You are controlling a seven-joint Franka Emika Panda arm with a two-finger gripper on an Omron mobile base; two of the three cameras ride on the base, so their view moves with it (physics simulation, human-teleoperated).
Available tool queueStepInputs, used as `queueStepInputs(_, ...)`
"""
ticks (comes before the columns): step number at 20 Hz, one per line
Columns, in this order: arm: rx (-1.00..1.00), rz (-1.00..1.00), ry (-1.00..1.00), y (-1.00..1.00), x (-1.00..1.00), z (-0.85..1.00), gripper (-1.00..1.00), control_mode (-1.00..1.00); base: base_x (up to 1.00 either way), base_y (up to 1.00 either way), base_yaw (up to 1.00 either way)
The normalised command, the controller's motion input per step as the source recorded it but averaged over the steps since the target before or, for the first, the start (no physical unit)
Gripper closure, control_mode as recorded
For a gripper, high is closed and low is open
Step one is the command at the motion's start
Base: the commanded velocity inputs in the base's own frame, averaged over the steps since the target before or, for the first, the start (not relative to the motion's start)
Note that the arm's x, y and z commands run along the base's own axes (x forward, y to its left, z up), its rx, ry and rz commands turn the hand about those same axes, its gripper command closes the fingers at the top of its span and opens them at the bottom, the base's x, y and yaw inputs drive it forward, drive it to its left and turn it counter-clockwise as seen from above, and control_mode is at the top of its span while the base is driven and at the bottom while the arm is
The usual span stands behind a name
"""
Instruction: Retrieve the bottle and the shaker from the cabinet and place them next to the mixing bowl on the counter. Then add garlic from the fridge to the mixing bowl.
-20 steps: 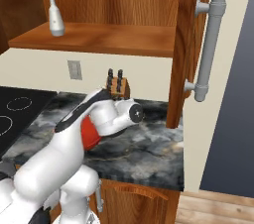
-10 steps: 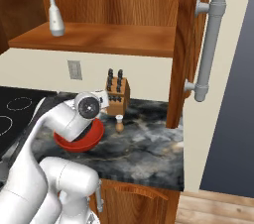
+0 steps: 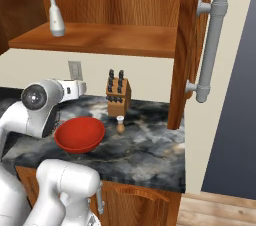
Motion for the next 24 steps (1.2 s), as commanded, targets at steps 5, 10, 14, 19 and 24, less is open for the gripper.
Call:
queueStepInputs(5, 0.0, -0.17, 0.15, 0.31, -0.19, 0.96, -1.0, -1.0, 0.0, 0.0, 0.0)
queueStepInputs(10, 0.0, -0.13, 0.15, 0.32, -0.13, 0.71, -1.0, -1.0, 0.0, 0.0, 0.0)
queueStepInputs(14, 0.11, 0.0, -0.05, 0.0, 0.0, 0.01, -1.0, -1.0, 0.0, 0.0, 0.0)
queueStepInputs(19, 0.2, 0.03, -0.17, 0.0, 0.0, 0.3, -1.0, -1.0, 0.0, 0.0, 0.0)
queueStepInputs(24, 0.19, 0.02, -0.2, 0.06, 0.0, 0.45, -1.0, -1.0, 0.0, 0.0, 0.0)
